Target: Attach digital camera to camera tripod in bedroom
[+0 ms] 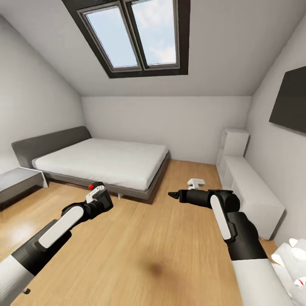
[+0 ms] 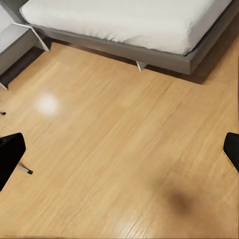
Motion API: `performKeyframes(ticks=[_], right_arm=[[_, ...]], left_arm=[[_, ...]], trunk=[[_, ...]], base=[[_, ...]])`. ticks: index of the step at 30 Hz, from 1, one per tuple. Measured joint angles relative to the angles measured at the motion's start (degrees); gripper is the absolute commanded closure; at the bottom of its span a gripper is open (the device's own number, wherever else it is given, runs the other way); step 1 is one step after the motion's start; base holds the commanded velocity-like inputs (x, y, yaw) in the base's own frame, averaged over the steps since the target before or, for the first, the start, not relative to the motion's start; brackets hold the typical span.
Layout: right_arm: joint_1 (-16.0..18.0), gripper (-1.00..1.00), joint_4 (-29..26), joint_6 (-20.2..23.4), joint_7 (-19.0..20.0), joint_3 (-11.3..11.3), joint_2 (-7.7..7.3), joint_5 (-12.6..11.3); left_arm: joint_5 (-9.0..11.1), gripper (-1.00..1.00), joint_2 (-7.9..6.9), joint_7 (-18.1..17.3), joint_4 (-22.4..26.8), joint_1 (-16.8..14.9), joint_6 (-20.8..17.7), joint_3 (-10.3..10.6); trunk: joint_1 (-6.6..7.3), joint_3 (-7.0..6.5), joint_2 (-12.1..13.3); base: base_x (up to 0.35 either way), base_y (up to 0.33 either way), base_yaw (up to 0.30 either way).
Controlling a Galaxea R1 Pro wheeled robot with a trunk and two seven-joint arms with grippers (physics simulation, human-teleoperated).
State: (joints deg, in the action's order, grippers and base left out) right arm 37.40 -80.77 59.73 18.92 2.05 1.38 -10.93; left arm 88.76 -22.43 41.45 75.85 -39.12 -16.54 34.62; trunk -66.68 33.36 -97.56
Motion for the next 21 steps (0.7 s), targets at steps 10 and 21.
performKeyframes(ticks=[10,21], right_arm=[[0.0,-1.0,-0.13,0.0,0.3,0.01,-0.02,0.46],[-0.01,-1.0,-0.45,0.0,0.42,0.01,0.03,0.41]], left_arm=[[0.0,1.0,0.14,-0.03,-0.06,0.0,0.0,0.0],[-0.02,1.0,0.15,-0.04,-0.07,-0.01,0.0,0.01]], trunk=[[2.2,-1.8,4.01],[4.61,-3.77,8.43]], base=[[0.0,0.0,0.261],[0.0,0.0,0.036]])
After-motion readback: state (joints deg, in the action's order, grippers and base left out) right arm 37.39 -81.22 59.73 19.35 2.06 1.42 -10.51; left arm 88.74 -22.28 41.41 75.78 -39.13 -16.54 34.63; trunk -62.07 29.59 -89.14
